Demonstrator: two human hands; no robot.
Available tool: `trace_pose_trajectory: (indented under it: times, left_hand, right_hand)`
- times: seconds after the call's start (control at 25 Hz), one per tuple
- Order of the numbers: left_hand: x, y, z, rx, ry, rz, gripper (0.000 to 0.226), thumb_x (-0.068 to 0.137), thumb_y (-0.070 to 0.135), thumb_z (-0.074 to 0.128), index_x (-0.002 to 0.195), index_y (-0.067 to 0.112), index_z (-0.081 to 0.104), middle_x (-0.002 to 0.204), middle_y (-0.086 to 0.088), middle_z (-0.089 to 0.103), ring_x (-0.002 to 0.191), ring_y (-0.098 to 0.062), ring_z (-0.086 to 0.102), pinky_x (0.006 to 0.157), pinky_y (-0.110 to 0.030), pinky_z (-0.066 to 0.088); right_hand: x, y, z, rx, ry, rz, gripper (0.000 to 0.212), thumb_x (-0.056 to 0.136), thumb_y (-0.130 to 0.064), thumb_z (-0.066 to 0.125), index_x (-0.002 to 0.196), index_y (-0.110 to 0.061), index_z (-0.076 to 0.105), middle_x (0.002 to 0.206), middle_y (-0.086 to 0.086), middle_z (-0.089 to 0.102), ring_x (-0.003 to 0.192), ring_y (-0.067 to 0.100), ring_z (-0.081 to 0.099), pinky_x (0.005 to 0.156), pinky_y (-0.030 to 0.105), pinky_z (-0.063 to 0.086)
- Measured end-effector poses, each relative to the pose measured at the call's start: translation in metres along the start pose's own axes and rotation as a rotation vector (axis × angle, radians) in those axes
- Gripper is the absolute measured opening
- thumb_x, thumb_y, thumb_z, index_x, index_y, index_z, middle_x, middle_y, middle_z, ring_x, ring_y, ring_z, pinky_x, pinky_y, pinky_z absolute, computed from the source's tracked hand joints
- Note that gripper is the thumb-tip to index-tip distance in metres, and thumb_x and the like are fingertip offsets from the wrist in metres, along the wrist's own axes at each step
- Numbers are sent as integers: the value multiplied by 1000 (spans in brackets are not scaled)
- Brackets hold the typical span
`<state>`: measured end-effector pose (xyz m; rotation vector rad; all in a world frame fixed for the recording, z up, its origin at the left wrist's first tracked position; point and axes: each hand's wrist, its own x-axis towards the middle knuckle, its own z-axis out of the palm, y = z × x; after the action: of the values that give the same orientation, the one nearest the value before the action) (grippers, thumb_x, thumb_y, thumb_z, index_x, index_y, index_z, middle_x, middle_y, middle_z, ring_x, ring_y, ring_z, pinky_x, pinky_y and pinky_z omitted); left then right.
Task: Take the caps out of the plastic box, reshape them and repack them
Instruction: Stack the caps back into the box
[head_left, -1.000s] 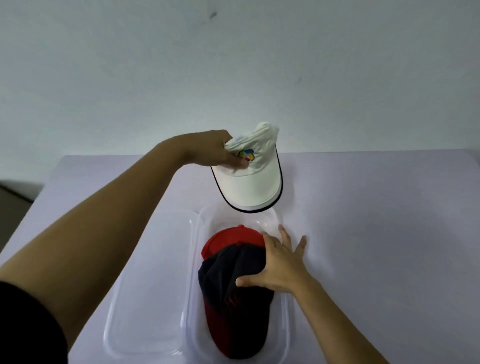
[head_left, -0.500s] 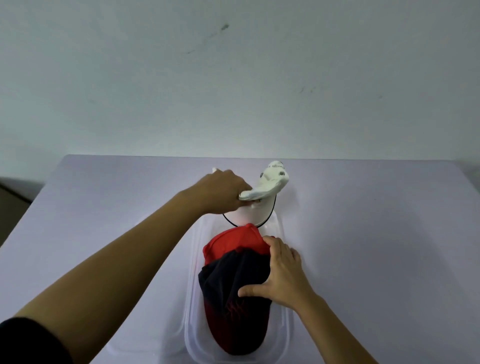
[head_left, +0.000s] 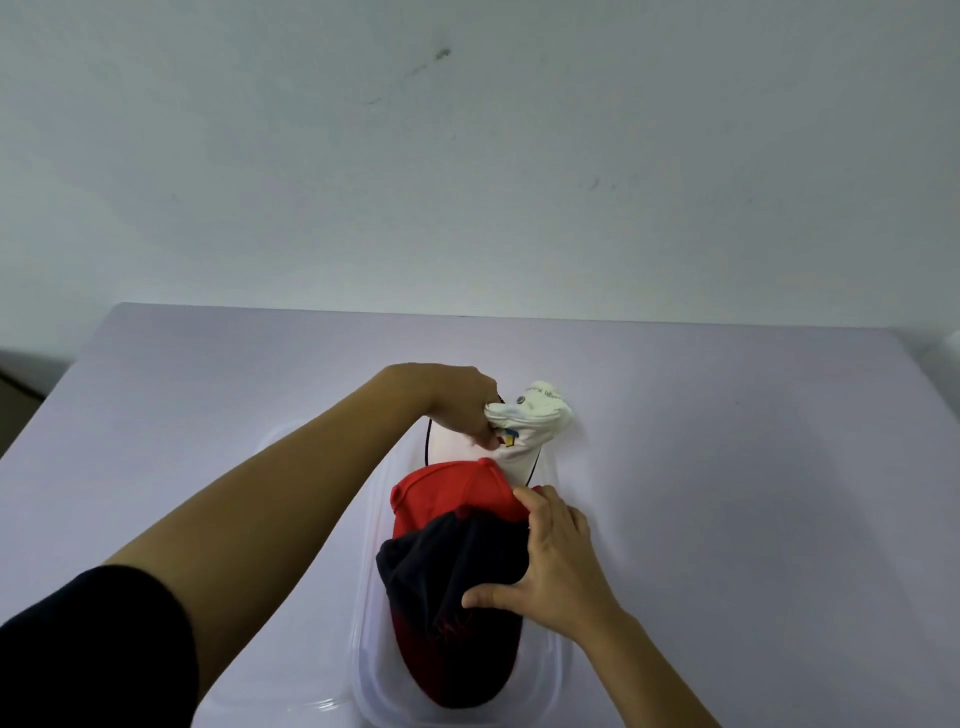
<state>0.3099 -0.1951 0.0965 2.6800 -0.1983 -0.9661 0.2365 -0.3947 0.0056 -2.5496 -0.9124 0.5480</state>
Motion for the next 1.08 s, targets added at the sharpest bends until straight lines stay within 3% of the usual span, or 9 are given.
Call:
trace_pose_trajectory:
  times: [0.2,0.28,0.36,0.52,0.64,0.8,0.96,1.08]
  left_hand:
    - [27,-10,26,-177,-138,-118,22,81,35,66,70,19,55,71,3,52,69,-15,48,68,-29,43]
    - [29,-17,33,-278,-187,-178,22,79,35,66,89,16,60,91,-1,55,93,-24,56,83,-39,53]
    - [31,-24,37,-325,-208,-217,32,78,33,65,102,14,58,106,-5,54,109,-31,54,90,-49,53]
    - [39,-36,46,-362,-177,-230,40,79,41,59,111,18,56,110,-1,54,110,-27,53,90,-45,51]
    - [42,-47,62,-338,-66,-198,38,82,42,57,111,21,45,103,2,53,93,-18,51,77,-30,42]
    - [32,-63,82,-432,147,-138,38,78,31,66,107,23,42,95,-5,59,73,-14,51,62,-26,40]
    - [15,-70,89,-363,319,-85,44,76,42,56,115,22,50,102,0,60,90,-20,53,73,-29,39]
    - [7,-74,86,-308,371,-69,38,88,26,46,122,14,56,119,-4,60,109,-21,50,88,-27,36]
  right_hand:
    - [-1,5,8,55,68,-20,105,46,-94,44,125,-34,8,133,-2,35,126,16,34,112,37,18]
    - [-3,8,14,75,74,-31,105,45,-96,41,124,-35,9,130,-2,37,124,16,36,112,38,17]
    - [-3,9,17,90,69,-24,106,44,-97,39,125,-36,8,131,-2,36,125,16,35,113,39,17]
    - [7,12,13,38,-17,48,120,45,-96,32,140,-30,4,139,-5,25,132,15,27,116,40,14]
    - [17,15,8,8,-110,55,121,51,-94,33,146,-29,-9,149,-5,16,140,16,19,116,49,3]
    - [25,18,6,-42,-208,38,120,55,-92,33,144,-31,-20,157,-5,3,145,16,5,111,58,-12]
    - [32,18,0,-2,-180,-33,109,61,-92,12,146,-29,-14,158,-7,-5,145,12,-5,110,57,-19]
    - [58,24,-16,49,78,-22,75,84,-67,12,148,-28,11,154,-7,21,141,14,16,116,50,4]
